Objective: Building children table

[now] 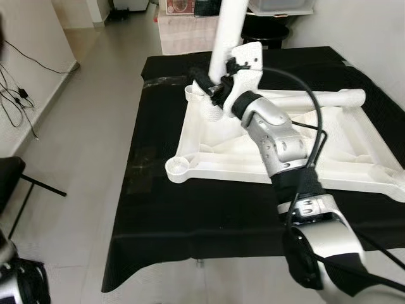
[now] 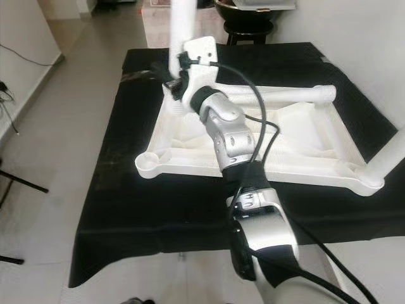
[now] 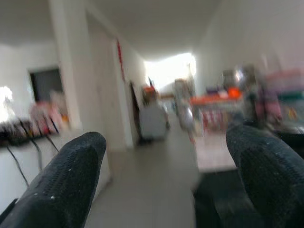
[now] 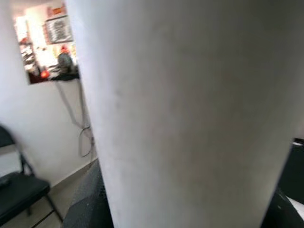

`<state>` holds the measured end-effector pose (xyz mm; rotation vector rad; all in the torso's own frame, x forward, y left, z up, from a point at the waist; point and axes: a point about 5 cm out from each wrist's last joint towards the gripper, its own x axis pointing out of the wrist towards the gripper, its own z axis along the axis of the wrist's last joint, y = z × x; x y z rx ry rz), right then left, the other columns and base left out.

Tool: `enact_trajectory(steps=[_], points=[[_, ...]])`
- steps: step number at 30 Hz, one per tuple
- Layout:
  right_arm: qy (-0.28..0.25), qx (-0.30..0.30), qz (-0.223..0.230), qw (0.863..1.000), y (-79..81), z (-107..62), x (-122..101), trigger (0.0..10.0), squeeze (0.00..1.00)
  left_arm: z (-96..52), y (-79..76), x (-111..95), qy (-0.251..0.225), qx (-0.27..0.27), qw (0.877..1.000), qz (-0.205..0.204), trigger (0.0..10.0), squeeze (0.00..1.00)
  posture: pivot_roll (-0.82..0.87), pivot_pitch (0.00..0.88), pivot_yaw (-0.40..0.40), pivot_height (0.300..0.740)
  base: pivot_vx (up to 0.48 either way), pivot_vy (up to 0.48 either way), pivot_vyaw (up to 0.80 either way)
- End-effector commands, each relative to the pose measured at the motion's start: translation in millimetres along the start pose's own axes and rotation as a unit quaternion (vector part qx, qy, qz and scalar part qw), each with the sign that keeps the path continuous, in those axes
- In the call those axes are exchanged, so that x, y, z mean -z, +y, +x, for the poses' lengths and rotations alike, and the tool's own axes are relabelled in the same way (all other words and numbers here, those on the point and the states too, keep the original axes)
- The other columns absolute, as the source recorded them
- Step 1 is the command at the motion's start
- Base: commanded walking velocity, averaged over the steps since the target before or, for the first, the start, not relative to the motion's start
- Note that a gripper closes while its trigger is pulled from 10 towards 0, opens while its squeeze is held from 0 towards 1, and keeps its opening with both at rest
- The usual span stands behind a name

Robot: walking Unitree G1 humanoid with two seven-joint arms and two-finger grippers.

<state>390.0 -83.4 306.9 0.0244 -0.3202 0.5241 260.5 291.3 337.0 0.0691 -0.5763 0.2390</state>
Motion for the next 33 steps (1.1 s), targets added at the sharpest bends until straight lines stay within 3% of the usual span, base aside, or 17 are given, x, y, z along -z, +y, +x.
enact_trajectory(steps=[1,2,3,4,5,6,7,8,11,18,22,25,26,27,30,33], points=[[-0.018,0.000,-0.005,1.000,1.3,2.8,-8.7,10.0,0.00,-2.1,-3.4,0.9,0.004,0.002,1.000,0.003,10.0,0.00,-0.02,0.080,0.040,0.740,0.000,0.000,0.00],[-0.018,0.009,-0.004,1.000,-1.2,2.2,-8.3,10.0,0.00,-11.0,-12.2,16.0,0.031,0.004,0.999,-0.023,10.0,0.00,-0.02,0.083,0.043,0.740,0.000,0.000,0.00],[-0.018,0.009,-0.004,1.000,-1.2,2.2,-8.3,10.0,0.00,-11.0,-12.2,16.0,0.031,0.004,0.999,-0.023,10.0,0.00,-0.02,0.083,0.043,0.740,0.000,0.000,0.00],[-0.016,0.020,-0.005,1.000,-4.3,1.0,-7.0,10.0,0.00,-23.1,-24.5,33.9,0.064,0.010,0.997,-0.041,10.0,0.00,-0.02,0.084,0.043,0.740,0.000,0.000,0.00],[-0.016,0.020,-0.005,1.000,-4.3,1.0,-7.0,10.0,0.00,-23.1,-24.5,33.9,0.064,0.010,0.997,-0.041,10.0,0.00,-0.02,0.084,0.043,0.740,0.000,0.000,0.00],[-0.013,0.029,-0.005,0.999,-7.1,-0.4,-5.1,10.0,0.00,-36.6,-38.5,51.3,0.100,0.016,0.993,-0.057,10.0,0.00,-0.02,0.090,0.043,0.740,0.000,0.000,0.00],[-0.013,0.029,-0.005,0.999,-7.1,-0.4,-5.1,10.0,0.00,-36.6,-38.5,51.3,0.100,0.016,0.993,-0.057,10.0,0.00,-0.02,0.090,0.043,0.740,0.000,0.000,0.00],[-0.010,0.035,-0.005,0.999,-8.8,-1.9,-2.6,10.0,0.00,-48.5,-52.6,65.1,0.132,0.026,0.988,-0.071,10.0,0.00,-0.02,0.092,0.045,0.740,0.000,0.480,0.00],[-0.004,0.036,-0.008,0.999,-9.2,-4.8,1.8,10.0,0.00,-61.0,-65.4,77.8,0.163,0.029,0.983,-0.081,10.0,0.00,-0.01,0.098,0.040,0.740,0.000,0.480,0.00],[0.003,0.032,-0.010,0.999,-7.3,-7.0,6.3,10.0,0.00,-68.9,-71.6,79.8,0.163,0.030,0.983,-0.079,10.0,0.00,-0.01,0.107,0.040,0.740,0.000,0.365,0.00],[0.005,0.026,-0.011,1.000,-4.6,-6.8,8.0,10.0,0.00,-81.6,-87.4,86.5,0.185,0.072,0.976,-0.085,10.0,0.00,-0.01,0.114,0.043,0.740,0.000,0.000,0.00],[0.012,0.003,-0.016,1.000,1.9,-8.3,11.0,10.0,0.00,-121.3,-127.8,98.3,0.241,0.193,0.945,-0.111,10.0,0.00,-0.01,0.125,0.047,0.740,0.000,0.000,0.00],[0.012,0.003,-0.016,1.000,1.9,-8.3,11.0,10.0,0.00,-121.3,-127.8,98.3,0.241,0.193,0.945,-0.111,10.0,0.00,-0.01,0.125,0.047,0.740,0.000,0.000,0.00],[0.016,-0.004,-0.020,1.000,3.8,-9.3,12.7,10.0,0.00,-136.2,-136.9,101.9,0.258,0.222,0.934,-0.106,10.0,0.00,-0.01,0.130,0.050,0.740,0.000,0.000,0.00],[0.026,-0.012,-0.027,0.999,6.5,-11.9,16.9,10.0,0.00,-163.3,-146.7,108.6,0.284,0.252,0.921,-0.089,10.0,0.00,-0.01,0.139,0.053,0.740,0.000,0.000,0.00],[0.029,-0.013,-0.027,0.999,7.6,-13.6,18.5,10.0,0.00,-171.3,-145.5,110.3,0.292,0.243,0.920,-0.095,10.0,0.00,-0.01,0.144,0.056,0.740,0.000,0.000,0.00]])
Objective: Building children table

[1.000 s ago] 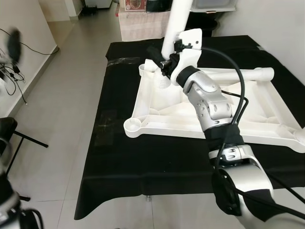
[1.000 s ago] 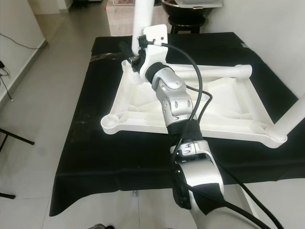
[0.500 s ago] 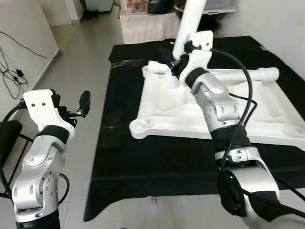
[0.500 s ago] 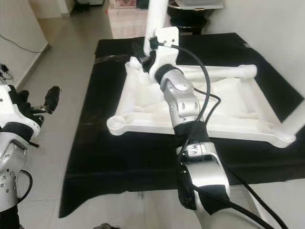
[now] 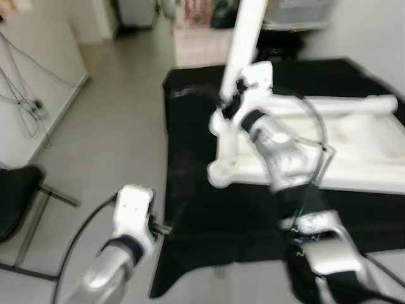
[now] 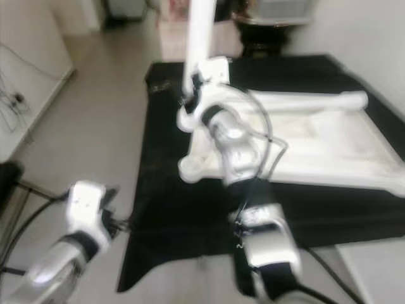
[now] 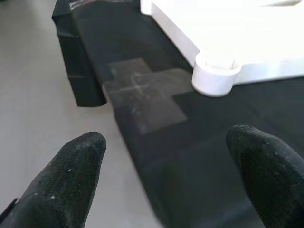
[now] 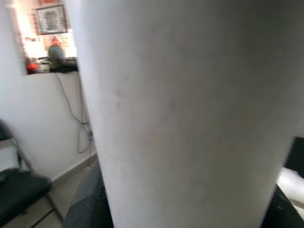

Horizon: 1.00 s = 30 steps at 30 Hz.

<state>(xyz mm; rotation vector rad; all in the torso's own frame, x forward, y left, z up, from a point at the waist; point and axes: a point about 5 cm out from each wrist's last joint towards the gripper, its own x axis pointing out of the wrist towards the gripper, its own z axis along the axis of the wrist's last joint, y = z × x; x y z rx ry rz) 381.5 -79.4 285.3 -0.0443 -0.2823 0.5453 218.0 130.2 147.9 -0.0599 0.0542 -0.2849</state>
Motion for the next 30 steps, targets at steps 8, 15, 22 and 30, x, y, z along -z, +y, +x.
enact_trajectory(steps=[8,15,22,30], points=[[0.006,-0.032,0.006,0.999,10.6,-5.6,2.8,10.0,0.00,-12.6,2.9,-3.0,-0.007,-0.015,1.000,0.012,10.0,0.00,0.00,0.173,0.064,0.740,0.000,-0.176,0.00],[0.002,-0.064,0.014,0.998,21.3,-8.0,3.4,10.0,0.00,-19.1,4.5,-3.4,-0.007,-0.033,0.999,0.012,10.0,0.00,0.01,0.197,0.073,0.740,0.000,-0.202,0.00],[0.004,-0.077,0.013,0.997,25.5,-8.0,5.3,10.0,0.00,-25.5,7.8,-4.8,-0.009,-0.020,0.999,0.032,10.0,0.00,0.02,0.235,0.072,0.740,0.000,0.000,0.00],[0.009,-0.086,0.013,0.996,28.1,-7.8,6.2,10.0,0.00,-28.8,9.9,-9.6,-0.020,-0.021,0.999,0.045,10.0,0.00,0.03,0.253,0.067,0.740,0.000,0.000,0.00]])
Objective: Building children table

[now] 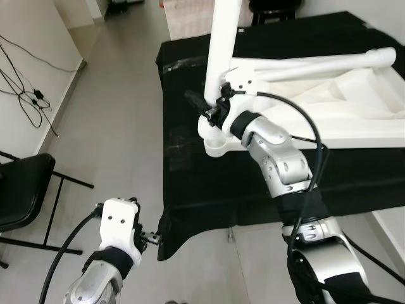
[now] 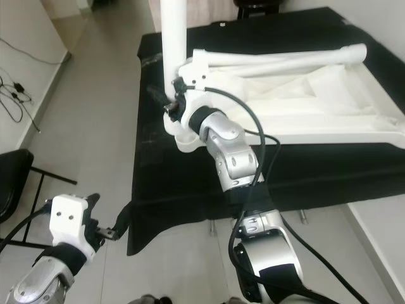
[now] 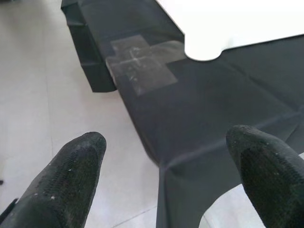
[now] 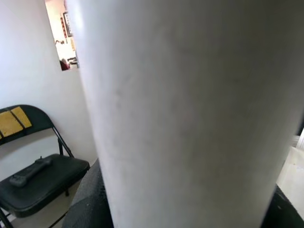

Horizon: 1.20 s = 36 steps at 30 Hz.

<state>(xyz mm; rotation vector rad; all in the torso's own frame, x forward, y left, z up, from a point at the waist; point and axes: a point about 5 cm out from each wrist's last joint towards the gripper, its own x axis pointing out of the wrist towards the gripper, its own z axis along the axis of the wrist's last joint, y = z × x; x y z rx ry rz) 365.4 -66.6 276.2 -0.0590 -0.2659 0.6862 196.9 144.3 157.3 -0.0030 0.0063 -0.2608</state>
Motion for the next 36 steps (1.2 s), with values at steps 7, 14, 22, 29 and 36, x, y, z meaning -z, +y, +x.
enact_trajectory(steps=[7,14,22,29,36], points=[[-0.011,-0.027,0.026,0.999,14.5,-0.3,0.5,10.0,0.00,-4.0,4.1,-3.1,-0.009,-0.026,1.000,0.011,10.0,0.00,0.03,0.250,0.061,0.740,0.047,0.000,-0.11],[-0.021,-0.053,0.031,0.998,23.3,0.1,-2.2,10.0,0.00,-1.1,3.9,-4.1,-0.019,-0.026,0.999,0.008,10.0,0.00,0.03,0.240,0.058,0.740,0.399,0.000,-0.46],[-0.040,-0.104,0.038,0.993,33.1,-3.1,-8.5,10.0,0.00,1.4,3.5,-3.8,-0.024,-0.019,0.999,0.010,10.0,0.00,0.03,0.229,0.061,0.740,0.420,0.000,-0.50],[-0.051,-0.123,0.021,0.991,31.9,-8.6,-9.5,10.0,0.00,-0.9,0.7,-1.9,-0.013,-0.013,1.000,0.017,10.0,0.00,0.02,0.232,0.065,0.740,0.171,0.000,0.00],[-0.041,-0.132,0.010,0.990,25.8,-14.5,-8.8,10.0,0.00,-13.6,-1.3,4.3,0.024,-0.044,0.999,0.018,10.0,0.00,0.02,0.239,0.069,0.740,0.000,0.000,0.00]])
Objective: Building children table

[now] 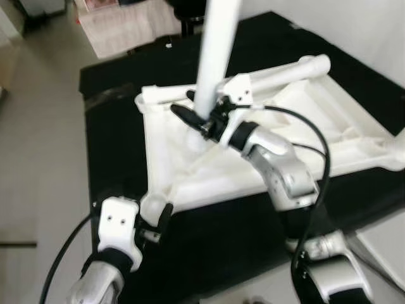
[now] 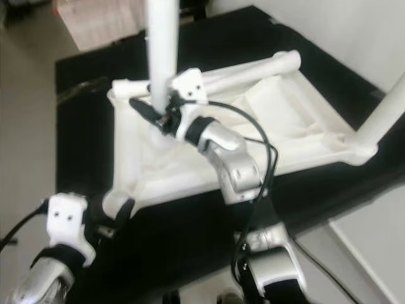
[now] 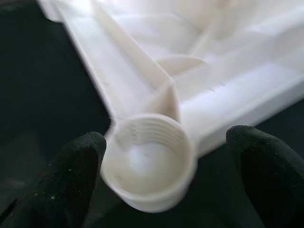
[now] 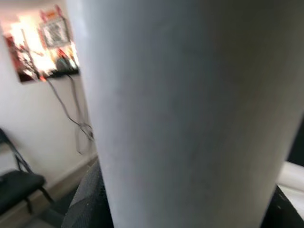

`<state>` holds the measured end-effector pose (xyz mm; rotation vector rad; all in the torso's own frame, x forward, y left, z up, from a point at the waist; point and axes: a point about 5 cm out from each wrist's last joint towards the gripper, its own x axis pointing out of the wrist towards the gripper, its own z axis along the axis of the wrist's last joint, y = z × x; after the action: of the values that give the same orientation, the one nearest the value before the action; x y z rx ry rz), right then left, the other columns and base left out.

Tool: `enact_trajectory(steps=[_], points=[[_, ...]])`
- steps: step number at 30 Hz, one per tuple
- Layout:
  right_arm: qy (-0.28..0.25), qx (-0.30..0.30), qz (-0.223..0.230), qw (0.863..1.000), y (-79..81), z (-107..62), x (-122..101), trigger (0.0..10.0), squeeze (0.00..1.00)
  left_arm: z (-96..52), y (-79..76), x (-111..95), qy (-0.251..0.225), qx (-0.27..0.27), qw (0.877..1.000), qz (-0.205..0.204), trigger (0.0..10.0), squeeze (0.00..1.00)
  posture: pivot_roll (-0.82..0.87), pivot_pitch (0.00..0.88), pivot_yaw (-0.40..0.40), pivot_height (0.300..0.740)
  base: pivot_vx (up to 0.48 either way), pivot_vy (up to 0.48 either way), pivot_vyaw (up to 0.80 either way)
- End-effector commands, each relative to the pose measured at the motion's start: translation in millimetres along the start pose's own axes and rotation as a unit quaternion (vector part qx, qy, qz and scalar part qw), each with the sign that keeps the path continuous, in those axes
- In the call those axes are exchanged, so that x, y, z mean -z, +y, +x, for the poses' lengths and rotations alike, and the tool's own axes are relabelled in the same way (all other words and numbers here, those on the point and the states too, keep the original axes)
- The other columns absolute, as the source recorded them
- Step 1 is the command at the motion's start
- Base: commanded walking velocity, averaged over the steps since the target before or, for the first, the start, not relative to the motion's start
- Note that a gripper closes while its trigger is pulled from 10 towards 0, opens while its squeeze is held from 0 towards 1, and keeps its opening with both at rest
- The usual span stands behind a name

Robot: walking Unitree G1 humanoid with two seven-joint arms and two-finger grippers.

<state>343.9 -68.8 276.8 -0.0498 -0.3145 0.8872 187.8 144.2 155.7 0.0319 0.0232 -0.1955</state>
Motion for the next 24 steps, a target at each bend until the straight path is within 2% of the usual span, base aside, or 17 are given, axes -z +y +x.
enact_trajectory(steps=[1,4,6,9,10,11,12,17,20,24], points=[[-0.009,-0.035,0.002,0.999,12.9,4.7,-2.0,10.0,0.00,-7.8,-1.2,3.7,0.021,-0.010,1.000,0.007,10.0,0.00,0.02,0.240,0.069,0.740,0.000,0.000,0.00],[-0.005,-0.046,-0.005,0.999,13.4,3.5,-1.8,10.0,0.00,-10.9,-5.6,3.9,0.024,-0.005,1.000,0.009,10.0,0.00,0.03,0.238,0.068,0.740,0.000,0.000,0.00],[-0.004,-0.059,-0.011,0.998,14.5,2.4,-1.5,10.0,0.00,-13.5,-10.1,3.7,0.027,0.002,1.000,0.012,10.0,0.00,0.03,0.237,0.068,0.740,0.000,0.000,0.80],[-0.015,-0.127,-0.012,0.992,22.4,-3.9,-4.7,10.0,0.00,-22.3,-29.2,3.6,0.039,0.060,0.997,0.003,10.0,0.00,0.04,0.232,0.064,0.740,0.000,0.000,0.80],[-0.015,-0.127,-0.012,0.992,22.4,-3.9,-4.7,10.0,0.00,-22.3,-29.2,3.6,0.039,0.060,0.997,0.003,10.0,0.00,0.04,0.232,0.064,0.740,0.000,0.000,0.80],[-0.026,-0.172,-0.010,0.985,25.8,-9.6,-9.5,10.0,0.00,-26.0,-37.6,3.7,0.046,0.094,0.995,0.002,10.0,0.00,0.04,0.232,0.063,0.740,0.000,0.000,0.80],[-0.028,-0.185,-0.008,0.982,26.6,-11.4,-10.9,10.0,0.00,-26.8,-39.3,4.0,0.048,0.101,0.994,0.004,10.0,0.00,0.04,0.232,0.063,0.740,0.000,0.000,0.80],[-0.019,-0.225,-0.016,0.974,28.3,-18.6,-11.8,10.0,0.00,-26.4,-39.8,4.6,0.056,0.097,0.994,0.010,10.0,0.00,0.04,0.228,0.063,0.740,0.000,0.000,0.80],[-0.005,-0.254,-0.018,0.967,32.4,-24.1,-9.0,10.0,0.00,-24.4,-33.8,3.0,0.050,0.070,0.996,0.027,10.0,0.00,0.03,0.232,0.063,0.740,0.000,0.000,0.80],[0.007,-0.261,-0.017,0.965,34.5,-26.8,-5.6,10.0,0.00,-23.6,-27.5,2.1,0.046,0.046,0.997,0.039,10.0,0.00,0.03,0.245,0.065,0.740,0.000,0.000,0.80]])
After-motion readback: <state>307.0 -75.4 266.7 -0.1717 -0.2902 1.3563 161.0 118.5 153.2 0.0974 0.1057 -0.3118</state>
